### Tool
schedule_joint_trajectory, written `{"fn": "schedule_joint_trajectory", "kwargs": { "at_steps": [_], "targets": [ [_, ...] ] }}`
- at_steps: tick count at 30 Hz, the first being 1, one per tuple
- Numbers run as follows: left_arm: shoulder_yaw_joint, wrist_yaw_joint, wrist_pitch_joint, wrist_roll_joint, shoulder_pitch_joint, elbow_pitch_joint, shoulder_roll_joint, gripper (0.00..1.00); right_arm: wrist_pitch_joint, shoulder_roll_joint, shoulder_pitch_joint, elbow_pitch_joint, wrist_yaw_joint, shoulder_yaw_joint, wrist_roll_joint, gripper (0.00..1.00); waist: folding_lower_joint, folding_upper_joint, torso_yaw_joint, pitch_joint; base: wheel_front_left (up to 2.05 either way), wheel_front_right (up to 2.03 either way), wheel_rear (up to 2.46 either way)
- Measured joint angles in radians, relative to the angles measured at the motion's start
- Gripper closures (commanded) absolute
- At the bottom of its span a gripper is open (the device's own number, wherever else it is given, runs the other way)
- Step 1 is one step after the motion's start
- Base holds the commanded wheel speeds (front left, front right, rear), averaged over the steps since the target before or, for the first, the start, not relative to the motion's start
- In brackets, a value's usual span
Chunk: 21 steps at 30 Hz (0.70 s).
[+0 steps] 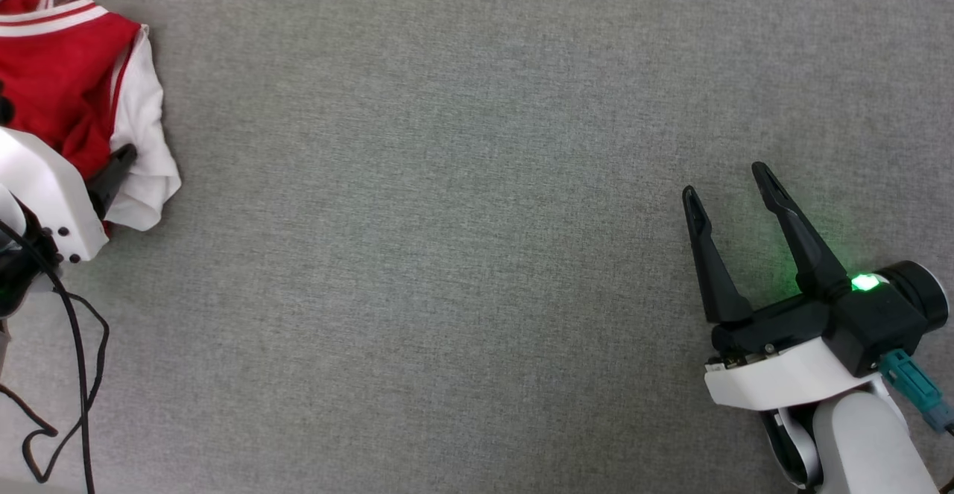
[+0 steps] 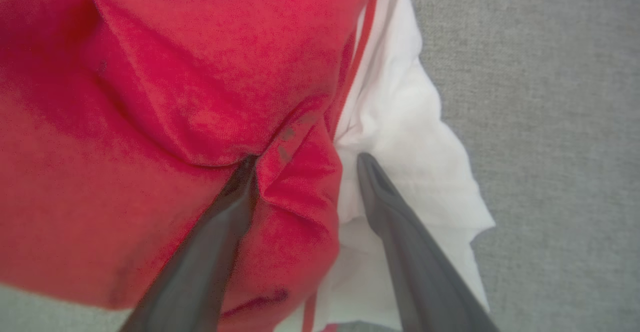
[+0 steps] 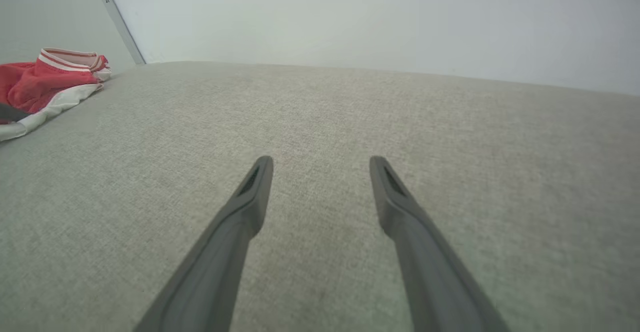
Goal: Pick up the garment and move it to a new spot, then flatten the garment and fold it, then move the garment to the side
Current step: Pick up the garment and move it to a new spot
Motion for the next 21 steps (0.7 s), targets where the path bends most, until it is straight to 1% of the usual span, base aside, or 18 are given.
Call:
{"fn": "schedule_joint_trajectory", "kwargs": {
  "at_steps": [2,3,4,8,12,17,21],
  "targets": [
    [-0.015,0.0,-0.001,-0.016,-0.008,0.009,0.004,0.0,0.0,0.0,-0.001,0.0,0.0,-0.001,-0.001,0.0,-0.0001,0.0,-0.006,0.009,0.0,0.0,0.0],
    [-0.019,0.0,-0.001,-0.029,-0.012,0.015,0.005,0.6,0.0,0.0,-0.001,0.0,0.0,-0.001,-0.001,0.0,-0.0001,0.0,-0.008,0.011,0.0,0.0,0.0],
    [-0.025,0.001,-0.004,-0.042,-0.012,0.019,0.005,1.0,0.0,0.0,-0.002,0.001,0.0,-0.001,-0.001,0.0,-0.0001,0.0,-0.009,0.011,0.0,0.0,0.0],
    [-0.049,0.0,-0.038,-0.077,-0.013,0.035,0.001,1.0,0.0,0.004,-0.004,0.011,0.0,0.001,-0.002,0.0,-0.0001,0.0,-0.009,-0.003,0.0,0.0,0.0],
    [-0.067,0.0,-0.116,-0.082,-0.01,0.049,0.008,1.0,0.0,0.012,-0.005,0.023,0.0,0.004,-0.001,0.0,-0.0001,0.0,-0.011,-0.037,0.0,0.0,0.0],
    [-0.061,0.0,-0.206,-0.126,0.006,0.026,0.01,1.0,0.0,0.021,0.001,0.045,0.0,0.001,0.004,0.0,-0.0002,0.0,-0.015,-0.105,0.0,0.0,0.0],
    [-0.054,0.0,-0.245,-0.128,0.032,-0.016,0.023,1.0,0.0,0.033,0.019,0.069,0.0,-0.006,0.021,0.0,-0.0002,0.0,-0.02,-0.176,0.0,0.0,0.0]
  ]
}}
